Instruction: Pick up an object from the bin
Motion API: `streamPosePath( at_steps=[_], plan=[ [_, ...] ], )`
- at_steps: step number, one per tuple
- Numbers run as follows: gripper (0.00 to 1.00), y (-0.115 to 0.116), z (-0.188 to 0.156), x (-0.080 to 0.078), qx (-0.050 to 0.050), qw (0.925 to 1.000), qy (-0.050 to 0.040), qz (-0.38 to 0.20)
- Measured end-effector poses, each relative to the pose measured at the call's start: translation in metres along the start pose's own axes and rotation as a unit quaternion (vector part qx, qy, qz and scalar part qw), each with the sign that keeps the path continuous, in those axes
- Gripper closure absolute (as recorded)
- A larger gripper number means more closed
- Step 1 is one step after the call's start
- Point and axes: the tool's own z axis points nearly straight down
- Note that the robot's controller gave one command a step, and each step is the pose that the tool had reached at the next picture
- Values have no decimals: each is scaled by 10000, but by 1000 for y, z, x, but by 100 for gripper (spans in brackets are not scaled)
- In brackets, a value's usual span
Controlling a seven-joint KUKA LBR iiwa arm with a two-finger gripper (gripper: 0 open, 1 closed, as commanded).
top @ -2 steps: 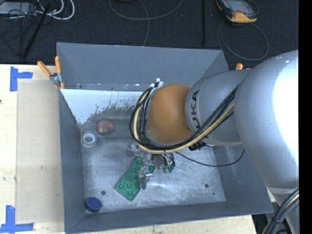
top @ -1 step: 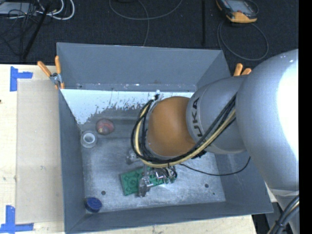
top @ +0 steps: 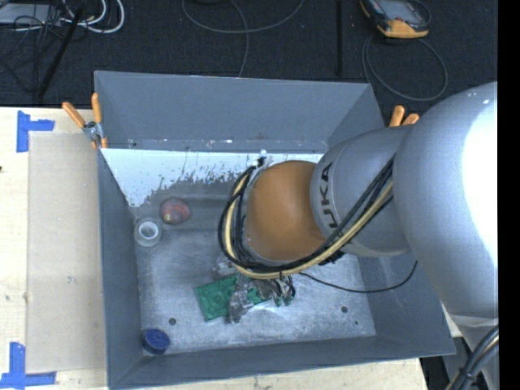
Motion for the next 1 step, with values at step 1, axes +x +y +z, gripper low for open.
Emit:
streamPosePath(
  at_steps=[1],
  plan=[
    [100, 4, -134, -35, 3, 10000, -9, -95]
  ],
)
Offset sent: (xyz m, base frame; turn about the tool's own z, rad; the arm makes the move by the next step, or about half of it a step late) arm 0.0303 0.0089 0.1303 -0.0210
